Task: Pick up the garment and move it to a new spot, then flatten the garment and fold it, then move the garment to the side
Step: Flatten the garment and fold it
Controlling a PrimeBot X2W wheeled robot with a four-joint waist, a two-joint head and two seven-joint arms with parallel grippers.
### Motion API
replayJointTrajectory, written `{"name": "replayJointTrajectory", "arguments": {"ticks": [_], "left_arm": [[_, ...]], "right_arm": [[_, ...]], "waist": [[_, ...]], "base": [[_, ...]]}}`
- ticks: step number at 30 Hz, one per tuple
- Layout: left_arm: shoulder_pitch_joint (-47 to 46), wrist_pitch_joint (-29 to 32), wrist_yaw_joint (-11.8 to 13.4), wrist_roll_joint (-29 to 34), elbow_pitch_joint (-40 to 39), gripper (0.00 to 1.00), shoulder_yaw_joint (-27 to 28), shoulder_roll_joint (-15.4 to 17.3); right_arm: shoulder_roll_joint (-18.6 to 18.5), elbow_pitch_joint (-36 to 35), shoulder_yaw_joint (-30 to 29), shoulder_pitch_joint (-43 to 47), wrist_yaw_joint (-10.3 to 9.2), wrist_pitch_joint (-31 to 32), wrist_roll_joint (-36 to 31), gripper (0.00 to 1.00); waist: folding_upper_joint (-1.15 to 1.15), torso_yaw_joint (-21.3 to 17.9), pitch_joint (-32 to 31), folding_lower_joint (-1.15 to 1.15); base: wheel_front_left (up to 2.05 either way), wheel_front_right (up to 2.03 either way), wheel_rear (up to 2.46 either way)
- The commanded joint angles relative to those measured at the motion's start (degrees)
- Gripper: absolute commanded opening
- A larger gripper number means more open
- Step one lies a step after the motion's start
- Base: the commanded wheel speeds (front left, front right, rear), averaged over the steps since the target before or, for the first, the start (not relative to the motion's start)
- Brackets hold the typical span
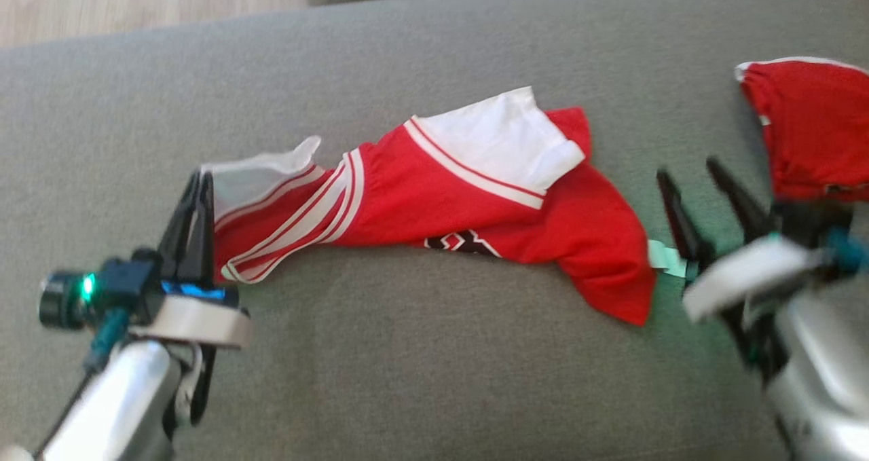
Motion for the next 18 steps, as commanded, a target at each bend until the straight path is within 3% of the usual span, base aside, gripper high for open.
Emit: {"name": "replayJointTrajectory", "arguments": {"ticks": [1,8,18], "left_arm": [[-4.9,0.1,-0.3,0.8,-2.3,0.00,2.9,2.4],[-11.8,1.1,-1.7,3.0,-2.7,0.00,1.1,1.2],[-16.6,0.7,-3.3,4.2,-0.2,0.00,-1.0,-1.7]], "right_arm": [[-1.3,0.3,1.2,-4.0,-0.05,1.8,1.8,1.00],[-3.3,10.7,6.1,-18.0,-0.05,11.8,10.4,1.00],[-4.9,19.2,13.8,-25.3,-0.05,13.1,16.0,1.00]], "waist": [[0.00,1.2,1.6,0.00],[0.00,4.4,6.1,0.00],[0.00,7.6,8.8,0.00]], "base": [[0.00,0.00,0.00],[0.00,0.00,0.00],[0.00,0.00,0.00]]}}
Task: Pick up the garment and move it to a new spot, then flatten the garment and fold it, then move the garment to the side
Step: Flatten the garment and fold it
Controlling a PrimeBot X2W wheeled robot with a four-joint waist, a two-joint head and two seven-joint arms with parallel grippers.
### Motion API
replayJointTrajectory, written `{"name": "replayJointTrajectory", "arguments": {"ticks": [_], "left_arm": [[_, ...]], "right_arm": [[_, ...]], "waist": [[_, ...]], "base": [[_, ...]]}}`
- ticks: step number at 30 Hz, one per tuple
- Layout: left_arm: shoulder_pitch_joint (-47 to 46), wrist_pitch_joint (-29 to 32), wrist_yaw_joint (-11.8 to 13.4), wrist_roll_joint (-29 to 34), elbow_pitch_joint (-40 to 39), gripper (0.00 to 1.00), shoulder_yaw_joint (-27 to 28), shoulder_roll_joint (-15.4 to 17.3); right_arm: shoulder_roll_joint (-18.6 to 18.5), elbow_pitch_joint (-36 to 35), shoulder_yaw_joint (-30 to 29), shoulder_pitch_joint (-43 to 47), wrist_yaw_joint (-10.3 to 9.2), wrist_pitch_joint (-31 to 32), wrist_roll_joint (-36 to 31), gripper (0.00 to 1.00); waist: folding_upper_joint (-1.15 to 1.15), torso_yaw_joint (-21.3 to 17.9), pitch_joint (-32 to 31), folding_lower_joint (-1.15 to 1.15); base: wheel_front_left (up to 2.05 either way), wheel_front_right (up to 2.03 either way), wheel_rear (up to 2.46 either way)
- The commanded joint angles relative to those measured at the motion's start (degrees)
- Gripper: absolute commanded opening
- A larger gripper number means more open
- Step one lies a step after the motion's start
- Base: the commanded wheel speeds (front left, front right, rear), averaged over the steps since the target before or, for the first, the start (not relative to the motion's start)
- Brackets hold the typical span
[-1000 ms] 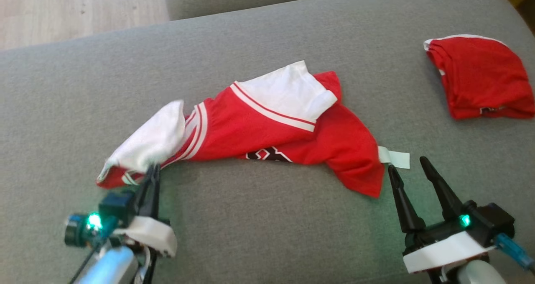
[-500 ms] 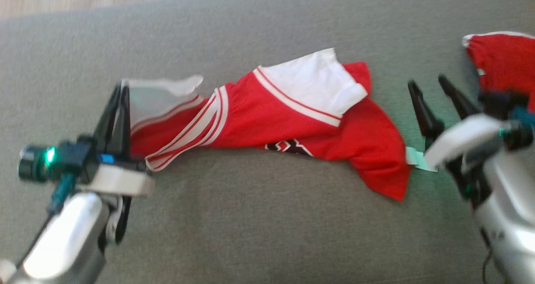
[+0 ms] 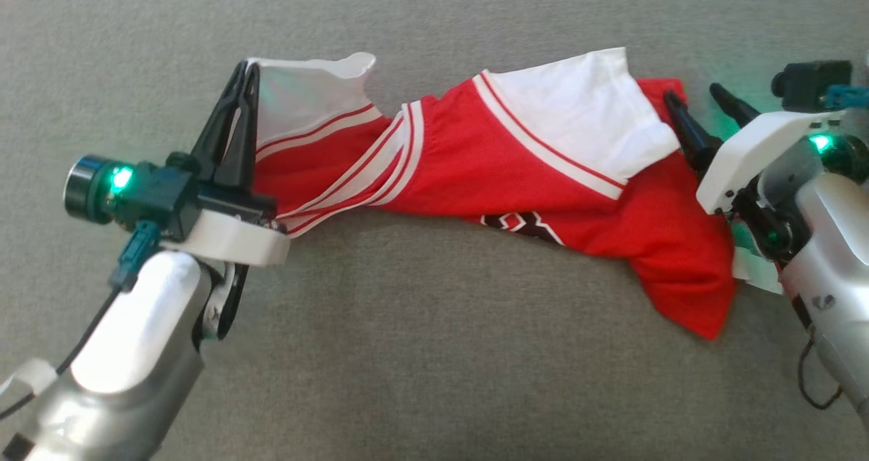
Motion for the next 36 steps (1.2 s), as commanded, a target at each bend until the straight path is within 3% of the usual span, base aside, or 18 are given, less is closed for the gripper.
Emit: {"name": "replayJointTrajectory", "arguments": {"ticks": [1,7,9,11,12,20,27,36], "left_arm": [[-3.3,-0.5,-0.1,0.5,-0.8,0.00,2.2,1.5],[-4.4,-0.9,-0.7,0.7,0.6,0.00,2.1,1.0],[-4.6,-1.0,-0.8,0.7,1.1,0.00,2.1,0.9],[-4.8,-1.1,-1.0,0.7,1.6,0.00,2.1,0.8],[-4.9,-1.2,-1.1,0.7,1.9,0.00,2.1,0.8],[-6.2,-1.5,-2.0,0.8,3.5,0.00,2.8,1.6],[-14.1,-1.7,-4.6,3.9,4.4,0.00,4.3,4.8],[-22.7,-1.8,-6.9,4.7,5.3,0.00,7.4,6.8]], "right_arm": [[-1.0,-0.5,1.5,-1.3,-0.05,-0.7,0.7,1.00],[-1.8,2.9,5.8,-3.3,-0.05,-1.8,3.1,0.97],[-2.1,3.7,7.0,-3.9,-0.05,-2.4,3.9,0.70],[-2.2,4.5,8.0,-4.4,-0.05,-2.8,4.8,0.29],[-2.3,4.8,8.5,-4.6,-0.05,-3.1,5.3,0.02],[-3.7,5.4,11.4,-7.3,-0.05,-10.0,7.9,0.00],[-6.5,4.2,13.1,-13.6,-0.05,-19.8,7.7,0.00],[-9.6,-0.9,11.0,-19.1,-0.05,-21.5,6.7,0.00]], "waist": [[0.00,0.8,0.6,-0.01],[0.00,1.9,1.3,-0.01],[0.00,2.1,1.3,-0.01],[0.00,2.2,1.3,-0.01],[0.00,2.3,1.3,-0.01],[0.00,1.4,-0.2,-0.01],[0.00,-1.1,-5.1,-0.01],[0.00,-4.2,-11.6,-0.01]], "base": [[0.00,0.00,0.00],[0.00,0.00,0.00],[0.00,0.00,0.00],[0.00,0.00,0.00],[0.00,0.00,0.00],[0.00,0.00,0.00],[0.00,0.00,0.00],[0.00,0.00,0.00]]}}
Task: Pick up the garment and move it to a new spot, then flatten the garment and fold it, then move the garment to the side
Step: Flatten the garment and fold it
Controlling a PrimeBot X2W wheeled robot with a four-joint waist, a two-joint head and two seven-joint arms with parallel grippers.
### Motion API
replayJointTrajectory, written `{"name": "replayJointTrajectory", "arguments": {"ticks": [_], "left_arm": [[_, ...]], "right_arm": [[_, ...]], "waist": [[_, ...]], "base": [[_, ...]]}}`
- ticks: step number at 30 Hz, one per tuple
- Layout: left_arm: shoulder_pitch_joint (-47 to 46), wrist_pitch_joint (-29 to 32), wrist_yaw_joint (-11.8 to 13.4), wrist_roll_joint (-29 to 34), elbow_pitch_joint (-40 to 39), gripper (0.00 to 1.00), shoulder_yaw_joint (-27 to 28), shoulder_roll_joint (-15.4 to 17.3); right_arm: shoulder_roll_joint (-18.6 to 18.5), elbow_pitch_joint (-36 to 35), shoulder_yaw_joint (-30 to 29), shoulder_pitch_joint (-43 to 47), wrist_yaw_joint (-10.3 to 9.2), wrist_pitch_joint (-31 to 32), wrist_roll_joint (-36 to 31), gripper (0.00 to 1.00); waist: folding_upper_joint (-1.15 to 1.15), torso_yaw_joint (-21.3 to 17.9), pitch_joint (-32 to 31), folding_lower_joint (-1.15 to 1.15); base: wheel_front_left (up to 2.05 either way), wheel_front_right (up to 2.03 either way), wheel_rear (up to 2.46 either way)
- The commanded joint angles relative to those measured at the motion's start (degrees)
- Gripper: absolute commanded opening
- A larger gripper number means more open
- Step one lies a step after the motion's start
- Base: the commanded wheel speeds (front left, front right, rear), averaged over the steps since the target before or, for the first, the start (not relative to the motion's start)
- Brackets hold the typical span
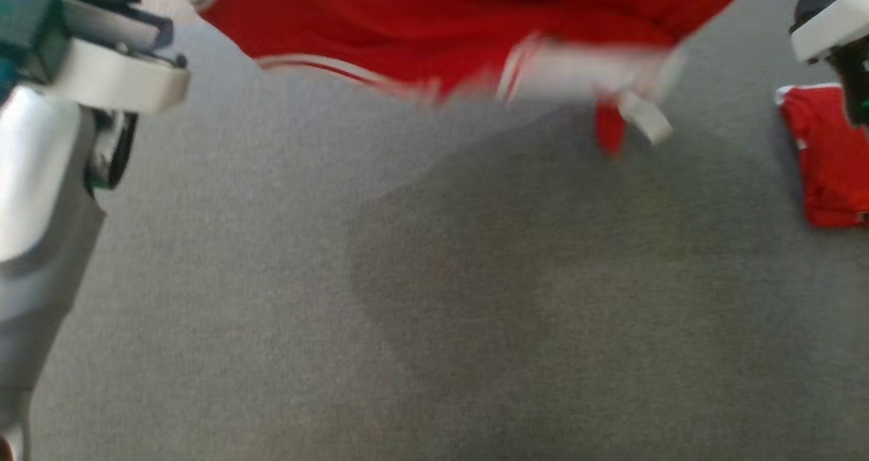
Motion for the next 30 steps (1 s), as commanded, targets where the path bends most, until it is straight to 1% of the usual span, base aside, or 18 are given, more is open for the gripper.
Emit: {"name": "replayJointTrajectory", "arguments": {"ticks": [1,9,14,18,21,24,27,30], "left_arm": [[-3.0,-0.2,-0.2,-0.3,-1.1,0.00,3.3,2.8],[-4.1,0.6,-3.1,-4.0,-1.0,0.00,4.3,2.9],[-5.8,2.4,-3.6,-4.3,-4.1,0.00,4.6,4.3],[-8.8,4.7,-3.9,-3.8,-5.9,0.00,4.3,4.9],[-12.3,6.4,-4.3,-3.7,-5.6,0.00,4.0,4.4],[-16.1,8.8,-5.2,-3.7,-2.8,0.00,3.2,3.3],[-21.0,10.7,-6.1,-2.6,1.4,0.00,1.8,2.2],[-26.7,11.5,-7.1,-0.6,6.4,0.00,-0.1,0.7]], "right_arm": [[-1.2,-1.5,-0.6,-0.7,-0.05,-0.7,-0.4,0.00],[-4.5,-7.5,-1.4,1.5,-0.05,-0.8,-0.6,0.00],[-7.4,-10.5,-2.2,1.6,-0.05,-0.8,-0.5,0.00],[-8.8,-11.8,-2.7,1.5,-0.05,0.5,-0.2,0.00],[-8.9,-11.9,-2.8,1.1,-0.05,2.0,-0.1,0.00],[-8.2,-11.2,-2.5,0.3,-0.05,3.5,0.1,0.00],[-7.2,-10.0,-1.9,-1.5,-0.05,4.6,0.0,0.00],[-6.1,-8.3,-0.9,-4.8,-0.05,5.1,-0.8,0.00]], "waist": [[0.00,-1.5,-2.5,0.01],[0.00,-3.6,-9.7,0.01],[0.00,-4.3,-11.4,0.01],[0.00,-4.6,-11.7,0.01],[0.00,-4.8,-10.9,0.01],[0.00,-4.8,-9.2,0.01],[0.00,-4.6,-5.6,0.01],[0.00,-4.0,-0.8,0.01]], "base": [[0.00,0.00,0.00],[0.00,0.00,0.00],[0.00,0.00,0.00],[0.00,0.00,0.00],[0.00,0.00,0.00],[0.00,0.00,0.00],[0.00,0.00,0.00],[0.00,0.00,0.00]]}}
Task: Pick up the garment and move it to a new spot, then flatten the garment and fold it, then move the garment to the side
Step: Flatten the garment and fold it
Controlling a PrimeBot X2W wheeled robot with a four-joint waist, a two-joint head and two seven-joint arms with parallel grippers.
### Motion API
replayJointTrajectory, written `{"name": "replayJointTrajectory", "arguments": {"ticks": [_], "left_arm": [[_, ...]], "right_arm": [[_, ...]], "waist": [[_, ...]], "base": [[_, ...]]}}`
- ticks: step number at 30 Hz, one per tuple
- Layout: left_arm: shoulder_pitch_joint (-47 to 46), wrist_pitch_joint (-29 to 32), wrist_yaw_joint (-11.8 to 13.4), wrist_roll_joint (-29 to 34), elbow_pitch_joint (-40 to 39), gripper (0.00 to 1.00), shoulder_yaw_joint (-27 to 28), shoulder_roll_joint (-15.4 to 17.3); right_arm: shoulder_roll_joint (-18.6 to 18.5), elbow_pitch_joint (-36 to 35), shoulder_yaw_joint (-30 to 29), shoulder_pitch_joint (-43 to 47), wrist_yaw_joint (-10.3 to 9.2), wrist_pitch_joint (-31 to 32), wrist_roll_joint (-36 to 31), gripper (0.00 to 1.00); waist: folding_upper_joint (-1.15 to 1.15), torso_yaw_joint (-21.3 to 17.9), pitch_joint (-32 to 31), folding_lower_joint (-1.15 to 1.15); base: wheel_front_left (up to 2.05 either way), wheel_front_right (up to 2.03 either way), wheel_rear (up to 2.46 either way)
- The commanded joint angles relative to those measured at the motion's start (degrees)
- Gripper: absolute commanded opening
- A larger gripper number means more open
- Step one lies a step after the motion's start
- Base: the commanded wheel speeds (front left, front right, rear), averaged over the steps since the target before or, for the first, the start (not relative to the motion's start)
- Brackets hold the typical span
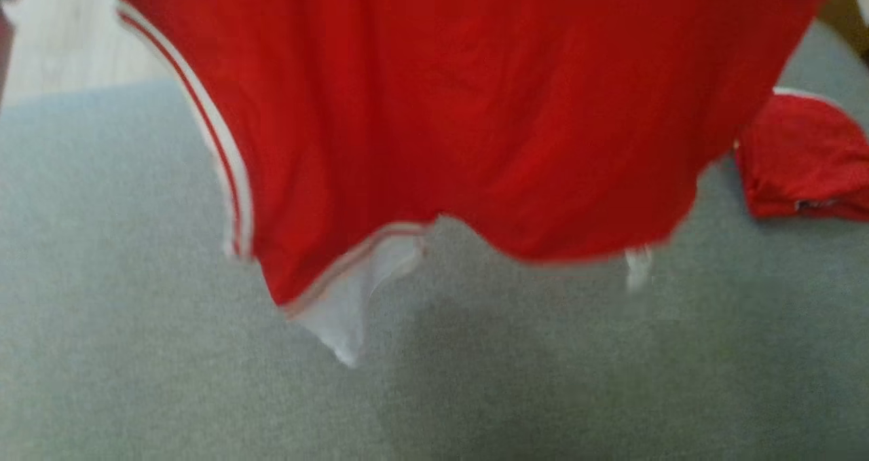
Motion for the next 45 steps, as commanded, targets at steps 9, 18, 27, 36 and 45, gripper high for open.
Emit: {"name": "replayJointTrajectory", "arguments": {"ticks": [9,18,27,36,45], "left_arm": [[-24.0,-8.3,1.4,8.6,13.8,0.00,-0.8,-2.8],[-26.9,-11.4,0.8,9.3,15.1,0.00,-0.1,-5.9],[-10.3,-11.5,0.1,7.9,2.4,0.00,3.0,-4.2],[19.9,-11.4,2.7,3.6,-13.8,0.00,5.5,2.1],[50.1,-10.7,10.1,-1.6,-27.4,0.00,5.4,5.8]], "right_arm": [[3.4,6.7,-0.2,-18.4,-0.05,-4.7,-6.4,0.00],[2.1,6.7,-3.9,-22.5,-0.05,-5.7,-12.4,0.00],[1.8,4.1,-9.9,-12.1,-0.05,-5.7,-15.8,0.00],[2.3,-1.1,-15.0,7.2,-0.05,-5.7,-14.3,0.00],[1.3,-5.0,-15.3,25.5,-0.05,-5.7,-11.9,0.00]], "waist": [[0.00,2.1,18.2,-0.01],[0.00,4.7,24.4,-0.01],[0.00,6.6,25.5,-0.01],[0.00,5.5,17.0,-0.01],[0.00,4.5,9.8,-0.01]], "base": [[0.00,0.00,0.00],[0.00,0.00,0.00],[0.00,0.00,0.00],[0.00,0.00,0.00],[0.00,0.00,0.00]]}}
